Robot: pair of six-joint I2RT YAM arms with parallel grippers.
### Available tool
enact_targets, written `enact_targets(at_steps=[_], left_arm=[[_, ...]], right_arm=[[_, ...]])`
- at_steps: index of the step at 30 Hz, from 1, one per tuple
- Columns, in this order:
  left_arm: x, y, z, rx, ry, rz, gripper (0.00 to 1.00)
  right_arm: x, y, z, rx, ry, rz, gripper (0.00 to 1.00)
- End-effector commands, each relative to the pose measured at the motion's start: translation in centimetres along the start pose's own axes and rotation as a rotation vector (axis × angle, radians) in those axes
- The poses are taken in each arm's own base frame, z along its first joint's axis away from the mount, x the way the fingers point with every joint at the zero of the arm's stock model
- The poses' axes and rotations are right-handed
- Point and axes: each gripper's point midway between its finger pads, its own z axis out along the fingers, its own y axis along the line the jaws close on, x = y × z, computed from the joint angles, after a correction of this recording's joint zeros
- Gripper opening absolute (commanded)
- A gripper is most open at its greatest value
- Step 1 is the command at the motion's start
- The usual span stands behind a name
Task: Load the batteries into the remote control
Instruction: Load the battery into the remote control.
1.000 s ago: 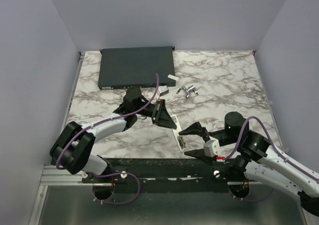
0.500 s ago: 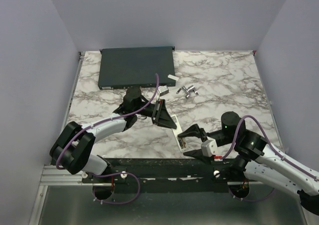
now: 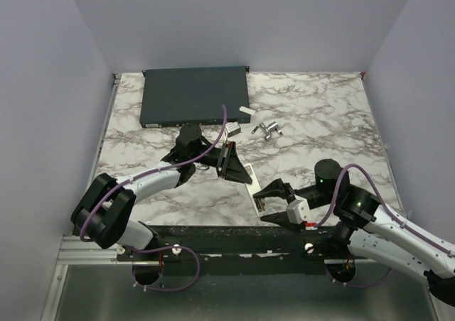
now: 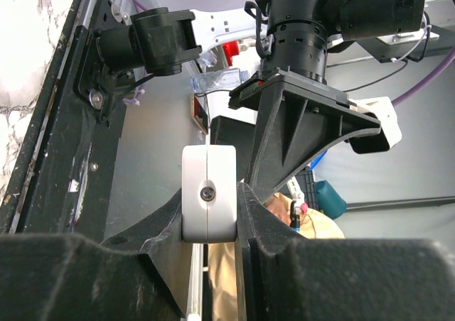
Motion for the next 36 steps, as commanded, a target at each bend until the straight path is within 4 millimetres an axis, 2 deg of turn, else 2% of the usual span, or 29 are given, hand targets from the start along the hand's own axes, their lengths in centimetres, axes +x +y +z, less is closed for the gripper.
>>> enact_targets(at_steps=[1,10,22,32,36], left_arm=[[0.0,-1.3,0.1,0.026,0.006,0.058,0.0],[0.0,-1.7,0.1,0.04,0.006,0.057,0.0],[0.0,-2.2,0.0,0.055,0.005,0.063,0.0],[0.1,-2.2,0.0,0.056,0.005,0.067,0.0],[0.1,-2.1,0.0,0.055,0.006,0.065,0.0]], right_arm=[[-0.4,0.5,0.2,-0.018,-0.024,-0.012,0.7],[-0.3,0.7,0.1,-0.024,-0.019,-0.006,0.65],[-0.1,0.8,0.0,-0.029,-0.005,0.0,0.63],[0.5,1.0,0.0,-0.04,0.022,0.029,0.53],[0.7,1.0,0.0,-0.04,0.035,0.039,0.52]])
